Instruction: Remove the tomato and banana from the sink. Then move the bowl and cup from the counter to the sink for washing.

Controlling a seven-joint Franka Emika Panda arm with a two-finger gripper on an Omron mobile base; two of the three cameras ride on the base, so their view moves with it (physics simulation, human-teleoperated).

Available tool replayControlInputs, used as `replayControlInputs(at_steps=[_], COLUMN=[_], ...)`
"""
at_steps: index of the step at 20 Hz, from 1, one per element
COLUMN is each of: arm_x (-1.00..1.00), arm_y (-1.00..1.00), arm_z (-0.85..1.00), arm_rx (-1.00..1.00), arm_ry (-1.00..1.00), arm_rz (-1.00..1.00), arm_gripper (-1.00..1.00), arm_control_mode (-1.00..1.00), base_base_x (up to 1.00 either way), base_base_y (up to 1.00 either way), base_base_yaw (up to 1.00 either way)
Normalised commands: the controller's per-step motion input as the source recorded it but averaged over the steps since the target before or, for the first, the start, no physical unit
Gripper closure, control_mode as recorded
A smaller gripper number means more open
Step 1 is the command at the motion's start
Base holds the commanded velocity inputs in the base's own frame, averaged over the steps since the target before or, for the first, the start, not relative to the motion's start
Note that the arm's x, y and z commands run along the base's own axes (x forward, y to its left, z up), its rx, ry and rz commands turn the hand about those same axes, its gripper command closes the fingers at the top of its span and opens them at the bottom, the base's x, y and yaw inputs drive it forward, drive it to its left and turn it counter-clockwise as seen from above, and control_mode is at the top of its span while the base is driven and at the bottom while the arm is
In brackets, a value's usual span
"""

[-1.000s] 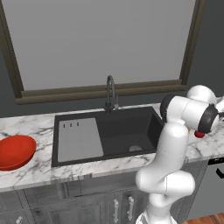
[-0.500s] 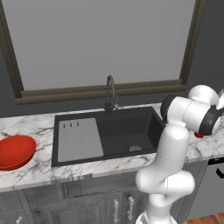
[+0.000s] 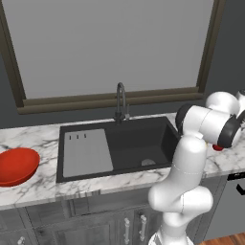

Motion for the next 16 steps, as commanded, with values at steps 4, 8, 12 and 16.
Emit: replayControlInputs(at_steps=[4,8,12,16], arm_x=[0.0,-0.02,-0.02,-0.03], arm_y=[-0.11,-0.17,-0.18,-0.15], arm_z=[0.19,0.16,0.14,0.16], arm_rx=[-0.09,-0.08,-0.14,-0.09], arm_ry=[0.09,0.08,0.0,0.06], arm_rz=[0.0,0.0,0.0,0.0], arm_gripper=[-1.0,-1.0,-1.0,-1.0], arm_control_mode=[-1.0,-1.0,-1.0,-1.0], base_base_x=[0.0,0.0,0.0,0.0], base_base_y=[0.0,0.0,0.0,0.0], base_base_yaw=[0.0,0.0,0.0,0.0])
